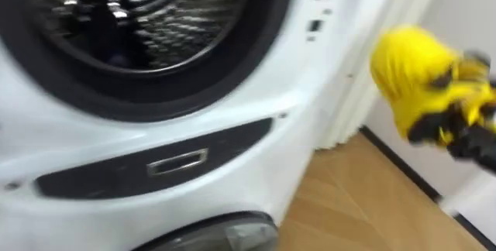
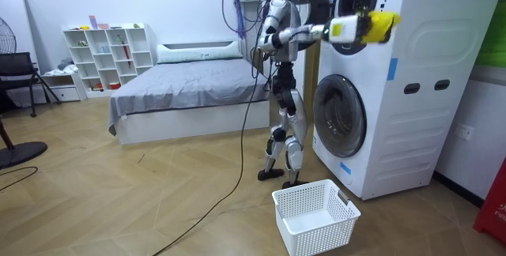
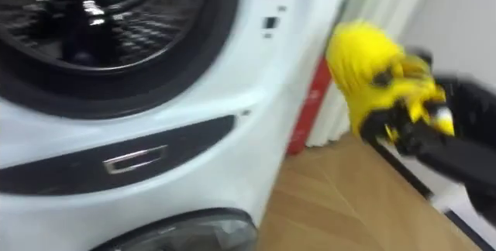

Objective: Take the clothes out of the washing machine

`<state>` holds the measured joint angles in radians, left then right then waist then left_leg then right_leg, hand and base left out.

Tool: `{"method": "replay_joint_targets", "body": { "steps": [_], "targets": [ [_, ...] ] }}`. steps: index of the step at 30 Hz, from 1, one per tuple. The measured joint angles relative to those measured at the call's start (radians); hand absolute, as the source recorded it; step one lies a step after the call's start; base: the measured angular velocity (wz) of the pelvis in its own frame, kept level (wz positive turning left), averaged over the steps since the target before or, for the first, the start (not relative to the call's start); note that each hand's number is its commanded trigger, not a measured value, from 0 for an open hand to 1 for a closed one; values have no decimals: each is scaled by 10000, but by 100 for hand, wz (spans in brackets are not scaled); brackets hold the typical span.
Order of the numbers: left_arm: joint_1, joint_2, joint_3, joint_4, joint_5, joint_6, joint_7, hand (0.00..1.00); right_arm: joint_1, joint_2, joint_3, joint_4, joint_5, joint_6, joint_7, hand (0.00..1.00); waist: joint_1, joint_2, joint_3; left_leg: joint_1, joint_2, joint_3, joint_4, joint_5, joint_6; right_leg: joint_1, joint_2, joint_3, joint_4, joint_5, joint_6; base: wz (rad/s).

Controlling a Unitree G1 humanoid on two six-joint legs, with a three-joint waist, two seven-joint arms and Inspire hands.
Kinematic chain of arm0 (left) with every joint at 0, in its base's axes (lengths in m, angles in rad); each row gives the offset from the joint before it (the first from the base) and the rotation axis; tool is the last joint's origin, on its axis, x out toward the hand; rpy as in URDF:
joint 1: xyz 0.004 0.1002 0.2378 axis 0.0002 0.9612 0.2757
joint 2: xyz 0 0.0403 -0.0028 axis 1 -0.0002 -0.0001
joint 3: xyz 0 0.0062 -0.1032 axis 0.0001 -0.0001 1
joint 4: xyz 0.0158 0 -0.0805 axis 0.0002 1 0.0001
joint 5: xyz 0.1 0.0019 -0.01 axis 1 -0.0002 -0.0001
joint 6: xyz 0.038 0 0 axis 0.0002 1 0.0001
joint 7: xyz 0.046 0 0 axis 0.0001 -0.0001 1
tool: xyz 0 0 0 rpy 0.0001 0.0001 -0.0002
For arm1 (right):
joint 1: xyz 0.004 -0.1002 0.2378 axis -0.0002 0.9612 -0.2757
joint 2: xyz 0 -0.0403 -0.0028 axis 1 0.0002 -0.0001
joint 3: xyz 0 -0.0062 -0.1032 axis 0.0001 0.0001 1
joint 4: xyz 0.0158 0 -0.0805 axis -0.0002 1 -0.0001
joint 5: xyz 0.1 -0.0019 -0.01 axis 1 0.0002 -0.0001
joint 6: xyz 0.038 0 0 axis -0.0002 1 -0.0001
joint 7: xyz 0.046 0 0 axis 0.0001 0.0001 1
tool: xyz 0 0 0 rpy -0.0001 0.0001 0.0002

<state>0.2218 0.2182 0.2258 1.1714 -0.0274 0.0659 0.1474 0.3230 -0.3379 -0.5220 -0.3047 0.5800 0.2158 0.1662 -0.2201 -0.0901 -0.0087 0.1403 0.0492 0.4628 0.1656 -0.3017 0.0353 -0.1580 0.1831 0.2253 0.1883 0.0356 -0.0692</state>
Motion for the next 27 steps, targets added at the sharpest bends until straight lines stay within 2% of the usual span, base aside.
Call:
{"method": "replay_joint_targets", "body": {
  "steps": [1, 3, 5, 7, 9, 10, 11, 13, 15, 17, 19, 23, 26, 27],
  "targets": [
    [-144, 2, -29, -160, 12, -18, -30, 0, 182, 10, -1, 247, -54, 23, -186, 100, -125, -9, -5, -92, 2, 117, 5, -2, -13, -110, 44, 128, -7, 44, -3, -38],
    [-296, 12, -211, -251, -3, -17, -75, 0, 282, 63, 3, 524, -149, 31, -250, 100, -316, 109, 53, -117, 18, 317, 3, -32, -60, -199, 140, 310, -3, 91, -17, -40],
    [-468, 58, -576, -277, -3, -5, -153, 0, 357, 325, 98, 857, -307, 10, -370, 100, -388, 184, 61, -101, 59, 584, 5, -95, -146, -272, 307, 609, 47, 120, -32, -49],
    [-691, 97, -935, -448, -4, 80, -331, 0, 415, 757, 414, 1670, -390, -87, -461, 100, -563, 237, 59, -202, 97, 824, 7, -132, -205, -442, 445, 831, 57, 169, -57, -37],
    [-886, 86, -1241, -576, -25, 131, -464, 0, 495, 887, 698, 2226, -385, -93, -633, 100, -565, 292, 59, -301, 97, 1000, 7, -144, -227, -597, 519, 1003, 70, 202, -58, -30],
    [-1016, 76, -1516, -490, -151, 301, -489, 0, 491, 892, 927, 2686, -380, -103, -762, 100, -587, 427, 66, -386, 108, 1081, 31, -166, -243, -696, 554, 1086, 72, 214, -59, -25],
    [-1033, 77, -1644, -494, -231, 342, -495, 0, 489, 892, 1046, 2917, -343, -109, -838, 100, -630, 460, 58, -436, 115, 1077, 40, -171, -242, -740, 557, 1083, 70, 215, -60, -12],
    [-1200, 89, -2092, -514, -536, 360, -527, 0, 352, 892, 1475, 3837, -83, -108, -1013, 100, -689, 701, 60, -672, 70, 1110, 43, -175, -233, -1000, 564, 1141, 89, 228, -40, -3],
    [-1281, 96, -2135, -514, -677, 363, -599, 0, -37, 898, 1781, 4525, 84, -121, -1099, 100, -699, 875, 119, -801, 62, 1149, 47, -176, -228, -1169, 586, 1200, 137, 240, -21, -13],
    [-1427, 101, -2178, -423, -720, 369, -742, 0, -307, 899, 1961, 5074, 44, -178, -1221, 100, -694, 1055, 112, -986, 47, 1192, 60, -174, -225, -1358, 596, 1249, 168, 243, -7, -9],
    [-1504, 102, -2629, -397, -1043, 365, -796, 0, -795, 902, 2261, 6131, 78, -585, -1358, 100, -747, 1313, 102, -1216, -9, 1167, 104, -176, -224, -1568, 600, 1301, 170, 248, -5, 0],
    [-1663, 91, -3073, -406, -1396, 369, -844, 0, -1284, 901, 2423, 7177, 103, -663, -1692, 100, -764, 1645, 108, -1605, -12, 1137, 178, -170, -223, -1921, 597, 1354, 194, 270, -13, -1],
    [-1714, 12, -3162, -406, -1545, 348, -853, 0, -2100, 912, 2485, 8566, 110, -1043, -1922, 100, -774, 1785, 132, -1918, -75, 693, 350, -124, -142, -2111, 594, 1572, 139, 325, 19, -9],
    [-1824, -20, -3376, -438, -1684, 342, -858, 0, -2493, 912, 2486, 9140, 145, -1207, -2067, 100, -779, 1899, 154, -1986, -96, 575, 368, -113, -126, -2154, 585, 1594, 106, 354, 41, -5]
  ]
}}
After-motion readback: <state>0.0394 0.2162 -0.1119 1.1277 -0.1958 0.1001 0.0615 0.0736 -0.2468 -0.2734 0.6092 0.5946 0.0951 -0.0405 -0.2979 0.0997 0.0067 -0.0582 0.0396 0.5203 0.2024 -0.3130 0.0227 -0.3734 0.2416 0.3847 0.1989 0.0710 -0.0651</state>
